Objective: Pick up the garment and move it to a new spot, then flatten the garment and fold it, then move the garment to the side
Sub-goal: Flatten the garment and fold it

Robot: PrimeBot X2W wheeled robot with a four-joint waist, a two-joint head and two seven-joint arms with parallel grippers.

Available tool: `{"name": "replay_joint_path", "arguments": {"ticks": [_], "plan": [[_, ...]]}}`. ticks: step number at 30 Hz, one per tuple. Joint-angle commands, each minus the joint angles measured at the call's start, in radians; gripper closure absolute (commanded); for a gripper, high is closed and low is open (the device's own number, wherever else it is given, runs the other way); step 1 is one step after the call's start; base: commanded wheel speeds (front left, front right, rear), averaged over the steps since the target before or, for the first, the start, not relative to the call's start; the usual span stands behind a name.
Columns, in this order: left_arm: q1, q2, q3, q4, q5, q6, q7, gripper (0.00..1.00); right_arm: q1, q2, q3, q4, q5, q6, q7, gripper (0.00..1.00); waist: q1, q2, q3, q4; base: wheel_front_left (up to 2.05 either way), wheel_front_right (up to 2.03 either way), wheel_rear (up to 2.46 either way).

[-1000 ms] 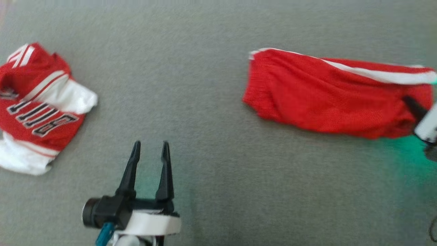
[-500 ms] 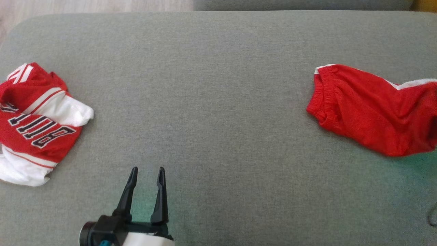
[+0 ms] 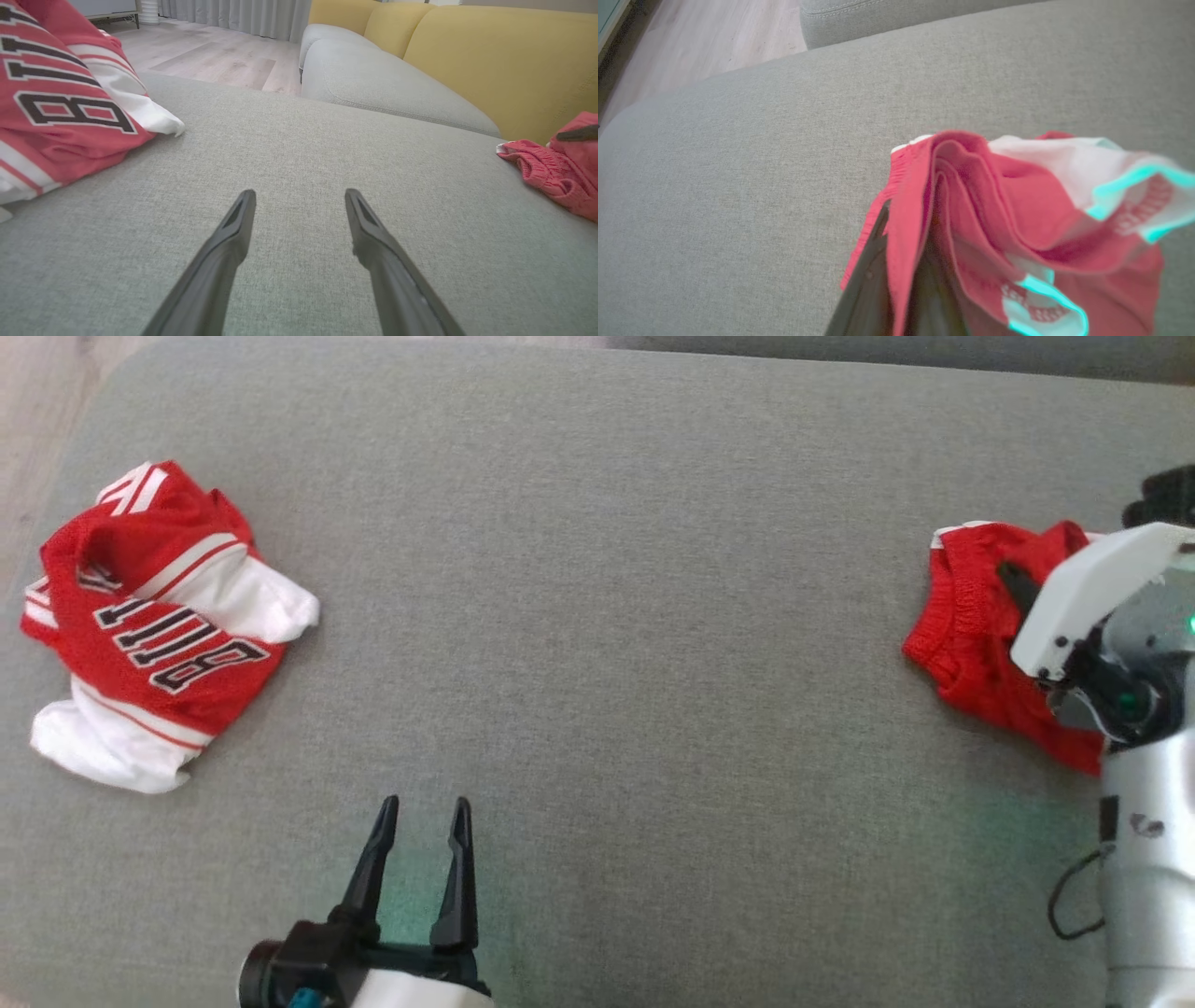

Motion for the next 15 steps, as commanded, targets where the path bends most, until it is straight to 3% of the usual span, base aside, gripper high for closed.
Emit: {"name": "replay_joint_path", "arguments": {"ticks": [1,5,6,7,8,9,15], "plan": [[-0.023,-0.005,0.018,-0.022,-0.010,0.011,-0.005,0.00,-0.060,0.008,0.030,-0.026,-0.011,0.008,-0.020,1.00,-0.0001,0.0000,0.004,0.009,0.00,0.00,0.00],[-0.024,-0.006,-0.003,-0.011,-0.023,0.019,-0.005,0.00,-0.084,0.009,0.058,0.014,-0.024,0.008,-0.051,1.00,-0.0001,0.0000,0.006,0.017,0.00,0.00,0.00],[-0.025,-0.006,-0.009,-0.009,-0.026,0.021,-0.005,0.00,-0.089,0.007,0.069,0.021,-0.029,0.008,-0.059,0.95,-0.0001,0.0000,0.007,0.018,0.00,0.00,0.00],[-0.027,-0.006,-0.014,-0.007,-0.028,0.023,-0.005,0.00,-0.093,0.004,0.080,0.028,-0.034,0.008,-0.070,0.59,-0.0001,0.0000,0.008,0.018,0.00,0.00,0.00],[-0.029,-0.006,-0.018,-0.005,-0.029,0.024,-0.005,0.00,-0.095,0.001,0.094,0.035,-0.037,0.008,-0.081,0.08,-0.0001,0.0000,0.007,0.019,0.00,0.00,0.00],[-0.030,-0.006,-0.022,-0.003,-0.031,0.025,-0.005,0.00,-0.094,-0.002,0.105,0.043,-0.039,0.008,-0.090,0.00,-0.0001,0.0000,0.007,0.019,0.00,0.00,0.00],[-0.030,-0.006,-0.019,0.006,-0.032,0.027,-0.005,0.00,-0.089,0.005,0.204,0.048,0.041,0.008,-0.143,0.00,-0.0001,0.0000,0.007,0.012,0.00,0.00,0.00]]}}
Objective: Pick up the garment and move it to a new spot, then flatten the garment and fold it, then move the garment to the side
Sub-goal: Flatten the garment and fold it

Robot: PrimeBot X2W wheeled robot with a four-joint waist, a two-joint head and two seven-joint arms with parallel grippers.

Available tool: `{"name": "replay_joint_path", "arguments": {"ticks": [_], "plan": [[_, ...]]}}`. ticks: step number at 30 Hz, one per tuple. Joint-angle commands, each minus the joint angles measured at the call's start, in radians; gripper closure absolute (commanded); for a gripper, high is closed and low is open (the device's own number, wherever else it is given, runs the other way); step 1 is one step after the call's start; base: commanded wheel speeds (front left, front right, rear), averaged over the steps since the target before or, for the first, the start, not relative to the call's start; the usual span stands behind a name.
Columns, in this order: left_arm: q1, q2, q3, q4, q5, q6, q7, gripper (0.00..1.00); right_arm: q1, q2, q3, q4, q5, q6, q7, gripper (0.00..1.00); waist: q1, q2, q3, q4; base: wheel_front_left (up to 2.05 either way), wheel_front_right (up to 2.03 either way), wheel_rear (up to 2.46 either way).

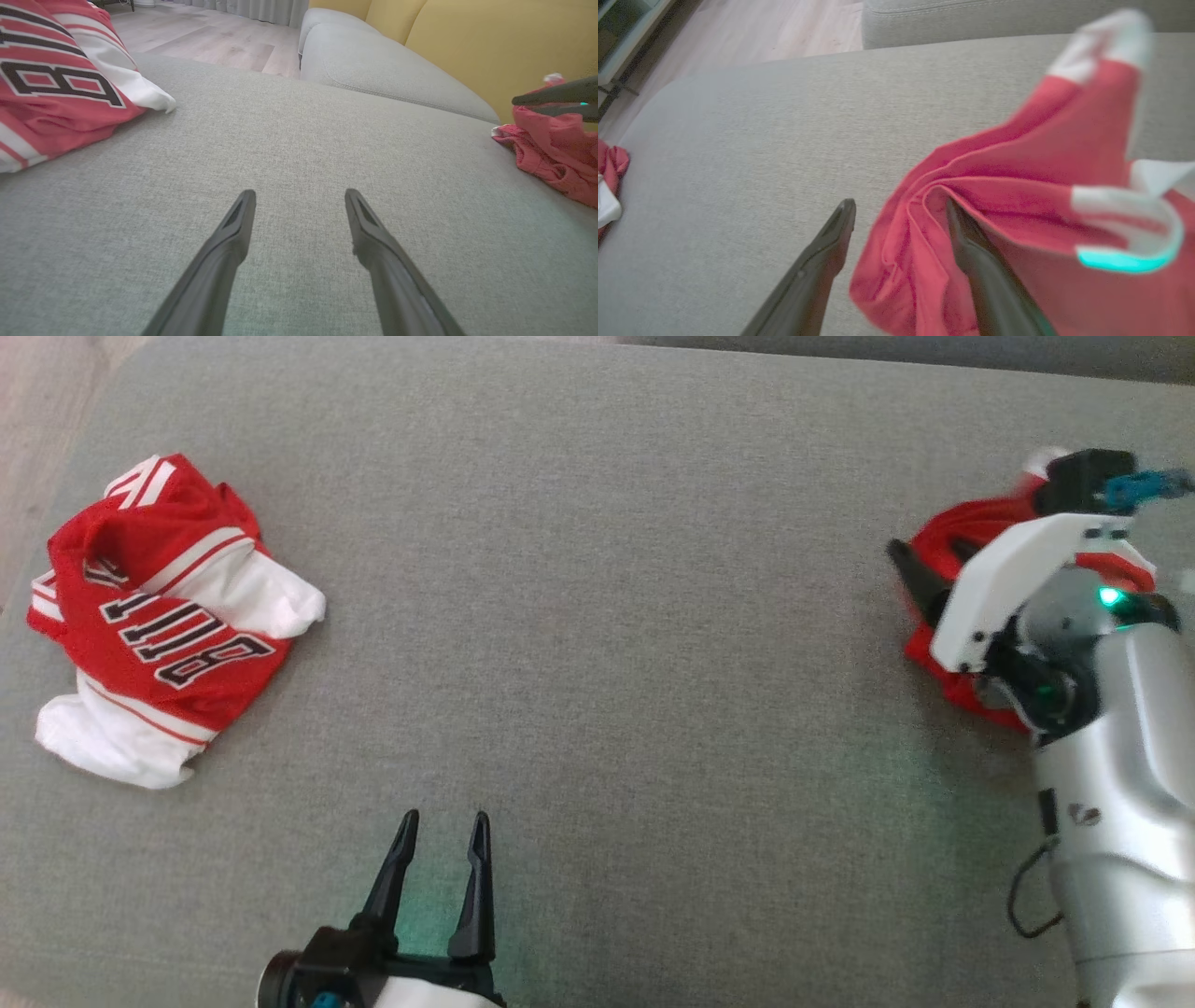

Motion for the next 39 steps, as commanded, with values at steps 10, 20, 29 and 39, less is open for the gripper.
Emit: {"name": "replay_joint_path", "arguments": {"ticks": [10,20,29,39], "plan": [[-0.024,-0.005,0.042,-0.015,-0.008,0.007,-0.005,0.00,0.018,-0.015,0.263,-0.149,0.175,0.008,-0.130,0.00,0.0000,0.0000,-0.015,-0.044,0.00,0.00,0.00],[0.024,-0.005,0.106,-0.030,0.003,-0.001,-0.005,0.00,0.189,-0.156,0.321,-0.273,-0.028,0.008,-0.464,0.00,0.0000,0.0000,-0.097,-0.103,0.00,0.00,0.00],[0.104,-0.005,0.222,-0.080,0.033,-0.034,-0.005,0.00,0.446,-0.124,0.104,-0.317,-0.197,0.008,-0.677,0.00,0.0000,0.0000,-0.179,-0.145,0.00,0.00,0.00],[0.118,-0.005,0.247,-0.115,0.045,-0.047,-0.005,0.00,0.449,-0.052,-0.008,-0.280,-0.245,0.008,-0.738,1.00,0.0000,0.0000,-0.152,-0.151,0.00,0.00,0.00]]}}
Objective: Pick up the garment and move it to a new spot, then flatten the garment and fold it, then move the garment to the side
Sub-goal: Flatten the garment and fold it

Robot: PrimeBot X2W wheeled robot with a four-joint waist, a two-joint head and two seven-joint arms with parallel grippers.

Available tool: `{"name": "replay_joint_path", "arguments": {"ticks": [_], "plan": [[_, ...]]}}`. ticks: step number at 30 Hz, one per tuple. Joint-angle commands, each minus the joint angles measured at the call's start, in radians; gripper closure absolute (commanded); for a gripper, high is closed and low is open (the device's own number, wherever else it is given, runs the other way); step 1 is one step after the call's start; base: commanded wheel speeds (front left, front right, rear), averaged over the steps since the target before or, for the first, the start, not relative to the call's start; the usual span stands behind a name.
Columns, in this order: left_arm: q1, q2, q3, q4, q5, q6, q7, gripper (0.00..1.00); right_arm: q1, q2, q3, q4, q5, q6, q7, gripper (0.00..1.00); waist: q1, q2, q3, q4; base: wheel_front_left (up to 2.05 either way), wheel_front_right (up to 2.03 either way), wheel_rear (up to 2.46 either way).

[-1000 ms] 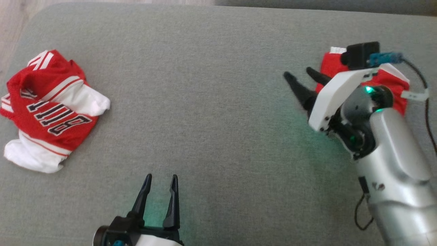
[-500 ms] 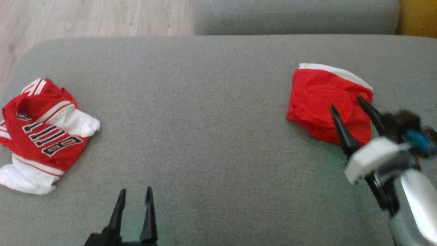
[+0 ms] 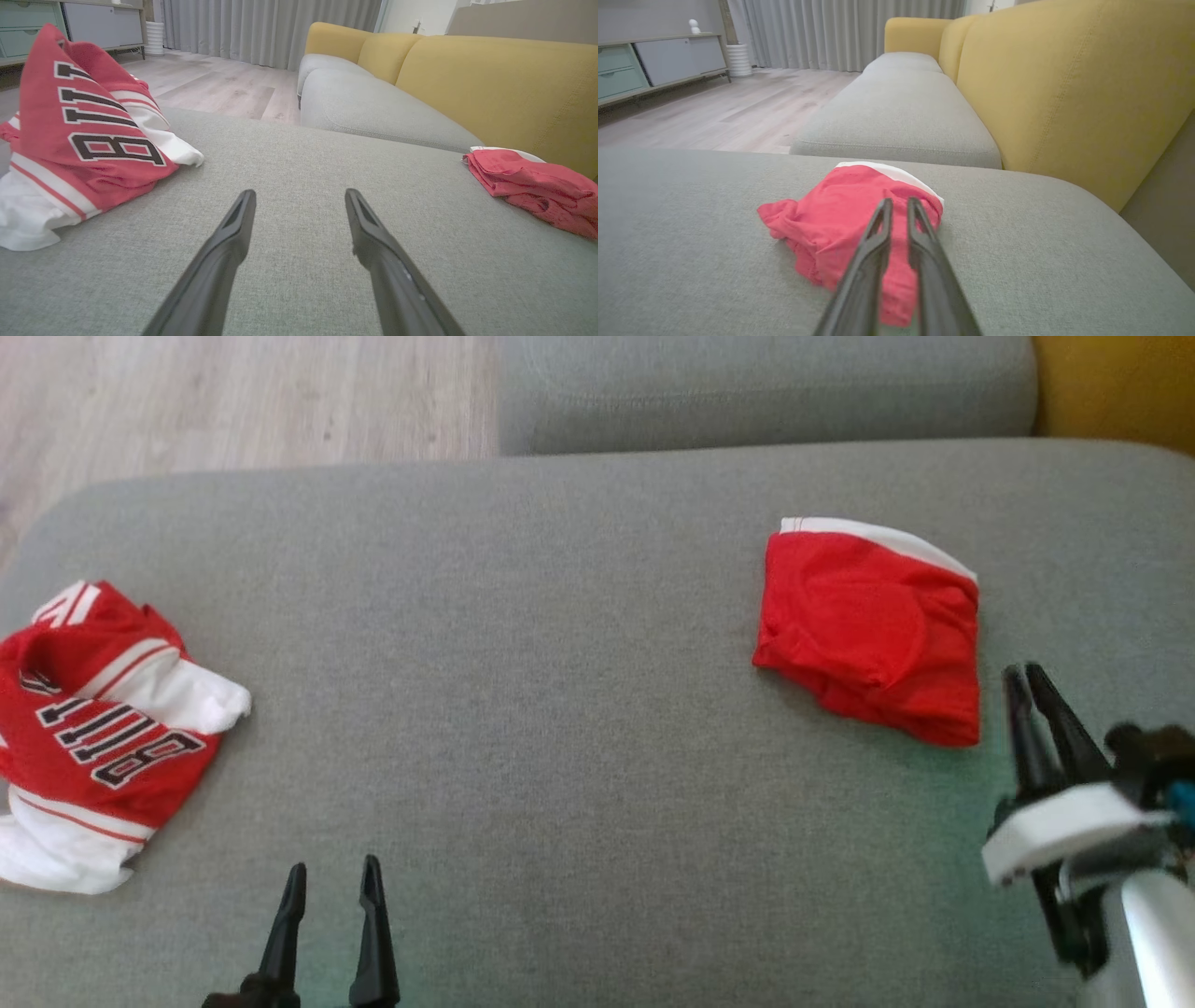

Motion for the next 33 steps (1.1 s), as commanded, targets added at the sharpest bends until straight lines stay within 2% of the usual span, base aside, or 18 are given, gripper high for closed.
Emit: {"name": "replay_joint_path", "arguments": {"ticks": [1,4,5,11,16,20,25,33], "plan": [[-0.034,-0.004,0.022,-0.034,0.010,-0.003,-0.005,0.00,-0.088,-0.005,0.003,-0.008,-0.013,0.008,-0.001,1.00,0.0002,-0.0001,0.024,0.005,0.00,0.00,0.00],[-0.059,-0.004,0.007,-0.028,0.015,-0.009,-0.005,0.00,-0.175,0.016,0.002,0.068,-0.012,0.008,0.008,1.00,0.0002,-0.0001,0.057,0.018,0.00,0.00,0.00],[-0.076,-0.004,-0.005,-0.015,0.021,-0.016,-0.005,0.00,-0.236,0.024,0.021,0.140,-0.033,0.008,0.008,1.00,0.0002,-0.0001,0.071,0.028,0.00,0.00,0.00],[-0.117,-0.004,-0.031,0.003,0.023,-0.018,-0.005,0.00,-0.390,0.071,0.057,0.369,-0.088,0.008,-0.021,1.00,0.0002,-0.0001,0.100,0.055,0.00,0.00,0.00],[-0.121,-0.004,-0.039,0.014,0.021,-0.015,-0.005,0.00,-0.440,0.091,0.030,0.513,-0.132,0.008,-0.052,1.00,0.0002,-0.0001,0.103,0.068,0.00,0.00,0.00],[-0.118,-0.004,-0.038,0.024,0.017,-0.015,-0.005,0.00,-0.458,0.115,0.071,0.629,-0.155,0.008,-0.085,1.00,0.0002,-0.0001,0.105,0.072,0.00,0.00,0.00],[-0.121,-0.004,-0.040,0.031,0.016,-0.016,-0.005,0.00,-0.472,0.127,0.148,0.727,-0.138,0.008,-0.136,1.00,0.0002,-0.0001,0.104,0.076,0.00,0.00,0.00],[-0.120,-0.004,-0.033,0.044,0.011,-0.015,-0.005,0.00,-0.474,0.128,0.322,0.793,-0.013,0.008,-0.162,1.00,0.0002,-0.0001,0.091,0.071,0.00,0.00,0.00]]}}
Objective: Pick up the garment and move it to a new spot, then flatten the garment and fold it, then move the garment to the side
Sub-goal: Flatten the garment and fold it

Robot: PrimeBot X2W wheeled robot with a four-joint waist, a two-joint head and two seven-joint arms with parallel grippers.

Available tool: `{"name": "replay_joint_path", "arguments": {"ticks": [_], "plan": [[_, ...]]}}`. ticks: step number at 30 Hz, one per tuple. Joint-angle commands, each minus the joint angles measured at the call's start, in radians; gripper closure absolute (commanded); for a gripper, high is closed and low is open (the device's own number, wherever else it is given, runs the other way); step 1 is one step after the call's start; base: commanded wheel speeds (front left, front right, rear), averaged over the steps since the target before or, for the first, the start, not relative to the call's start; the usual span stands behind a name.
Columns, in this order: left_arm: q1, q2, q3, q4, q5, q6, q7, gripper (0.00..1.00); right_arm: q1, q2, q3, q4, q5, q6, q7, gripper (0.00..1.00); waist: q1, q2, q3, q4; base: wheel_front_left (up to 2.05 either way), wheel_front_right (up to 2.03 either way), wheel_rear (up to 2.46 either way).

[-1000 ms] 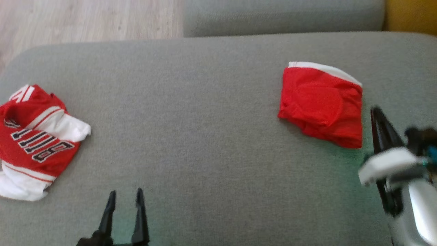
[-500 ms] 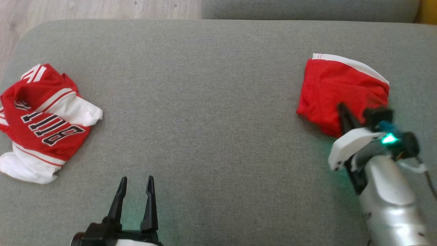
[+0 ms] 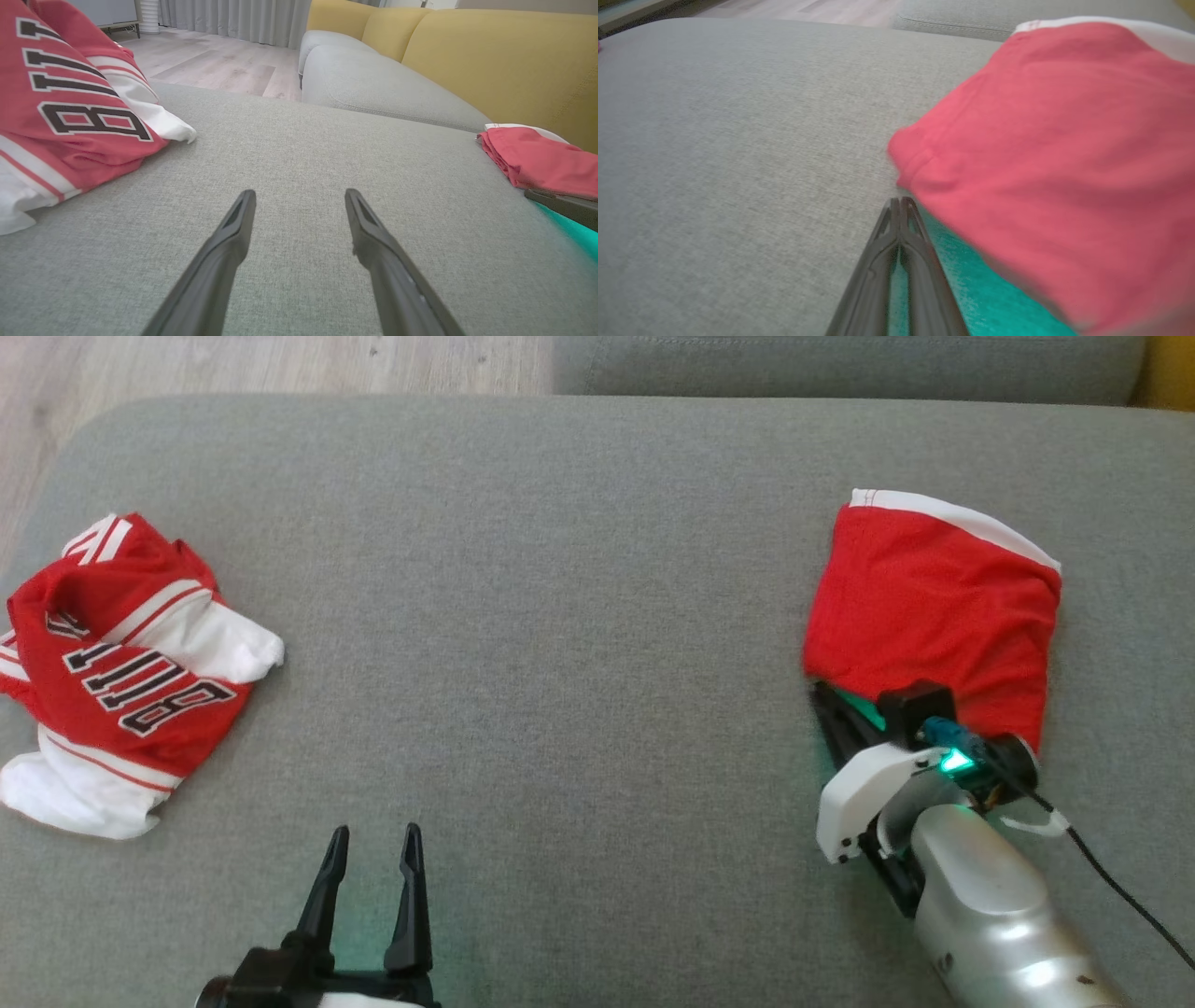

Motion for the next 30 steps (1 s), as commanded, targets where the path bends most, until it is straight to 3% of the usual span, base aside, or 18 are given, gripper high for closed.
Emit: {"name": "replay_joint_path", "arguments": {"ticks": [1,8,9,10,11,12,21,30], "plan": [[-0.024,-0.004,0.031,-0.022,-0.005,0.002,-0.005,0.00,-0.020,0.014,0.047,-0.018,0.022,0.008,-0.018,1.00,0.0000,0.0000,-0.008,-0.005,0.00,0.00,0.00],[0.009,-0.004,0.066,-0.035,-0.010,0.011,-0.005,0.00,0.019,0.014,0.082,-0.123,0.077,0.008,-0.060,1.00,0.0000,0.0000,-0.068,-0.034,0.00,0.00,0.00],[0.017,-0.004,0.073,-0.037,-0.009,0.012,-0.005,0.00,0.033,0.014,0.071,-0.155,0.073,0.008,-0.062,0.82,0.0000,0.0000,-0.080,-0.040,0.00,0.00,0.00],[0.026,-0.004,0.081,-0.038,-0.007,0.011,-0.005,0.00,0.051,0.014,0.057,-0.191,0.065,0.008,-0.063,0.55,0.0000,0.0000,-0.092,-0.045,0.00,0.00,0.00],[0.034,-0.004,0.091,-0.039,-0.005,0.010,-0.005,0.00,0.073,0.012,0.041,-0.234,0.058,0.008,-0.064,0.07,0.0000,0.0000,-0.104,-0.052,0.00,0.00,0.00],[0.042,-0.004,0.100,-0.040,-0.004,0.007,-0.005,0.00,0.097,0.005,0.023,-0.280,0.049,0.008,-0.064,0.00,0.0000,0.0000,-0.115,-0.058,0.00,0.00,0.00],[0.087,-0.004,0.145,-0.052,0.003,-0.009,-0.005,0.00,0.401,-0.090,-0.198,-0.684,0.030,0.008,-0.065,0.00,0.0000,0.0000,-0.173,-0.086,0.00,0.00,0.00],[0.096,-0.004,0.122,-0.046,0.001,-0.034,-0.005,0.00,0.540,-0.100,-0.275,-0.781,0.028,0.008,-0.065,0.00,0.0000,0.0000,-0.178,-0.102,0.00,0.00,0.00]]}}
